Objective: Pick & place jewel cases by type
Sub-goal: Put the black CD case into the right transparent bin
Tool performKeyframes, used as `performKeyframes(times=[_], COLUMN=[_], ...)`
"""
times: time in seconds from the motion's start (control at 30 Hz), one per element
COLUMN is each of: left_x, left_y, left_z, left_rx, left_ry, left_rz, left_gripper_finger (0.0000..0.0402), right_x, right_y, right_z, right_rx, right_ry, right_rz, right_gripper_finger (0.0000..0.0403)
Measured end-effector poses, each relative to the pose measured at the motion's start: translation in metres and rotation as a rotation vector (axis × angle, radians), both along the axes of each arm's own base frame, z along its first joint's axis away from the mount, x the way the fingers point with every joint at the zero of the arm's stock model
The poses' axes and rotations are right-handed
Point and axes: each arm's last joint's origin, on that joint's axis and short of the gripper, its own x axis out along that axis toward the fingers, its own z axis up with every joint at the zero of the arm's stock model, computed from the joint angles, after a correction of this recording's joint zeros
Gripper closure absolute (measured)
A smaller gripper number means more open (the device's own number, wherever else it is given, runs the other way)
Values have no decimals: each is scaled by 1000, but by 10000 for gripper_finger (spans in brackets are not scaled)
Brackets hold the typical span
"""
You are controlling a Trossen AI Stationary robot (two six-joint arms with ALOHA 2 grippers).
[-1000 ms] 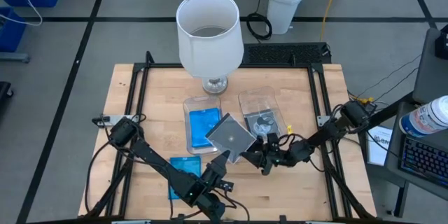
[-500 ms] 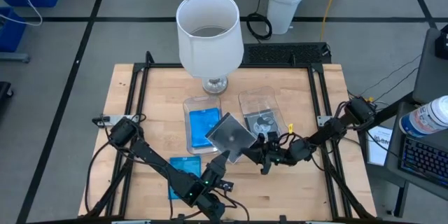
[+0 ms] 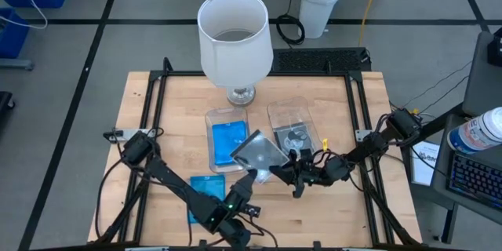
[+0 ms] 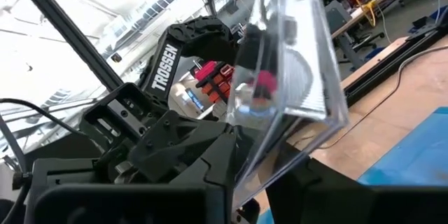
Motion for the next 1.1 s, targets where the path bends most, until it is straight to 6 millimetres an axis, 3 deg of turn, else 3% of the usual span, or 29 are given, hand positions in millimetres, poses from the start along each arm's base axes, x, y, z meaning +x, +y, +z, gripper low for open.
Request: performKeyframes(times=[0.33,0.63,0.87,0.97,1.1], left_x=[-14,-43,-103,-135,-164], left_y=[-20,-53,-77,-76,-69], left_z=[0,0,7,20,30], left_rx=[-31,-109,-224,-410,-689], left_ry=[-41,-128,-204,-237,-226], left_rz=[-52,-147,-290,-346,-305], left_gripper_finger=[214,199,199,199,199], right_x=[0,0,-17,-36,-62], right_y=[0,0,-6,-15,-30], right_z=[0,1,35,56,86], right_rx=[-122,-264,-452,-492,-472], right_ry=[20,36,123,218,327], right_rz=[-35,-63,-40,-52,-54], right_gripper_finger=[379,378,376,380,382])
